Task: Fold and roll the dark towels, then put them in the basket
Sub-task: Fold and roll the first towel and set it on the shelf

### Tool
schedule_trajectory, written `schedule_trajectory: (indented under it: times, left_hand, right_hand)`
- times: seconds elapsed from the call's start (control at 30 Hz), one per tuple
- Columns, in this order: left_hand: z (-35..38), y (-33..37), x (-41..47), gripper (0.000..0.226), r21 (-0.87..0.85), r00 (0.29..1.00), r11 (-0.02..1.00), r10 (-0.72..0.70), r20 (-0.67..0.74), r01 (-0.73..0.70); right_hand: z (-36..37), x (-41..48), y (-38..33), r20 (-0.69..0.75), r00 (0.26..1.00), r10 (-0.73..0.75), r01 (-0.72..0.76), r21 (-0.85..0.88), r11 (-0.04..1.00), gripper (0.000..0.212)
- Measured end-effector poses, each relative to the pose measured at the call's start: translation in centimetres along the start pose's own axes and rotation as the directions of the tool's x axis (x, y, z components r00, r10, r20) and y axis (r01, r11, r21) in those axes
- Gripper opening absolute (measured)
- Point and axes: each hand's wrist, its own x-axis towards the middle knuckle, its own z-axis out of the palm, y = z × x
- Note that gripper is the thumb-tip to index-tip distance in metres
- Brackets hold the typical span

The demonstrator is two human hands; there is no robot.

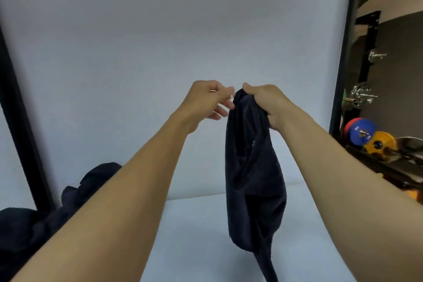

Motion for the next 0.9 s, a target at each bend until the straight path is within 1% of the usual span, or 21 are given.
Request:
schedule_trajectory:
  times: [0.03, 0.07, 0.1, 0.2, 0.3, 0.4, 0.5, 0.57, 0.63, 0.7, 0.73, 0.77, 0.8, 0.83, 0.87, 0.9]
  left_hand:
    - [1.2, 0.2, -0.1, 0.029, 0.022, 0.998, 1.0, -0.017, 0.068, 0.015]
    - [2.4, 0.2, -0.3, 0.033, 0.046, 0.994, 0.999, -0.029, 0.106, 0.025]
    - [3.3, 0.2, -0.3, 0.034, 0.057, 0.993, 0.998, -0.034, 0.116, 0.027]
    - [4.7, -0.1, 0.1, 0.032, 0.037, 0.994, 0.999, -0.043, 0.098, 0.04]
    - [4.9, -0.4, 0.4, 0.032, 0.014, 0.991, 0.998, -0.068, 0.112, 0.067]
    - [4.7, -0.6, 0.9, 0.027, 0.004, 0.995, 0.999, -0.034, 0.091, 0.034]
    - [4.4, -0.6, 1.3, 0.017, 0.063, 0.998, 0.998, 0.023, 0.053, -0.026]
    - [4.1, -0.6, 1.3, 0.014, 0.104, 0.998, 0.993, 0.044, 0.053, -0.05]
    - [3.5, -0.8, 1.5, 0.015, 0.123, 0.997, 0.991, 0.04, 0.071, -0.048]
    - [2.9, -1.4, 1.7, 0.017, 0.158, 0.998, 0.987, 0.017, 0.053, -0.025]
    - [2.6, -1.8, 2.0, 0.017, 0.191, 1.0, 0.982, 0.004, 0.019, -0.007]
    - [2.3, -2.2, 2.2, 0.018, 0.234, 1.0, 0.972, 0.001, -0.025, 0.005]
    - [1.9, -2.6, 2.5, 0.019, 0.282, 0.997, 0.959, 0.012, -0.074, 0.009]
    - [1.5, -3.0, 2.6, 0.02, 0.323, 0.991, 0.946, 0.038, -0.124, 0.004]
    - [0.9, -3.4, 2.6, 0.02, 0.34, 0.982, 0.941, 0.07, -0.174, -0.007]
    - [0.1, -3.7, 2.7, 0.02, 0.328, 0.973, 0.944, 0.095, -0.209, -0.021]
  right_hand:
    - [-0.2, -0.1, 0.5, 0.009, 1.0, 0.001, -0.001, 0.024, 1.0, 0.027]
    - [-0.5, -0.2, 0.9, 0.011, 1.0, -0.001, 0.001, 0.042, 0.999, 0.025]
    - [-0.8, -0.3, 1.2, 0.009, 1.0, -0.004, 0.004, 0.052, 0.999, 0.024]
    - [-1.9, -0.3, 1.5, 0.012, 0.999, -0.032, 0.032, 0.044, 0.999, 0.024]
    - [-2.6, -0.1, 1.7, 0.01, 0.998, -0.068, 0.068, 0.006, 0.998, 0.022]
    - [-2.8, 0.0, 1.6, 0.014, 0.994, -0.104, 0.104, -0.007, 0.995, 0.022]
    - [-2.6, 0.2, 1.7, 0.025, 0.99, -0.136, 0.136, 0.007, 0.991, 0.021]
    - [-2.5, 0.2, 1.8, 0.045, 0.988, -0.151, 0.15, 0.012, 0.989, 0.021]
    - [-2.7, 0.3, 1.7, 0.086, 0.984, -0.154, 0.151, 0.036, 0.988, 0.019]
    - [-3.0, 0.4, 1.5, 0.152, 0.977, -0.151, 0.147, 0.037, 0.988, 0.016]
    - [-3.2, 0.4, 1.4, 0.182, 0.973, -0.144, 0.147, -0.006, 0.989, 0.015]
    - [-3.4, 0.5, 1.4, 0.199, 0.97, -0.136, 0.157, -0.097, 0.983, 0.013]
    - [-3.6, 0.6, 1.4, 0.197, 0.972, -0.131, 0.178, -0.242, 0.954, 0.011]
    - [-3.8, 0.8, 1.5, 0.172, 0.976, -0.137, 0.198, -0.419, 0.886, 0.01]
    - [-4.0, 1.1, 1.5, 0.132, 0.979, -0.154, 0.202, -0.58, 0.789, 0.01]
    - [-4.4, 1.6, 1.7, 0.083, 0.981, -0.177, 0.184, -0.696, 0.694, 0.012]
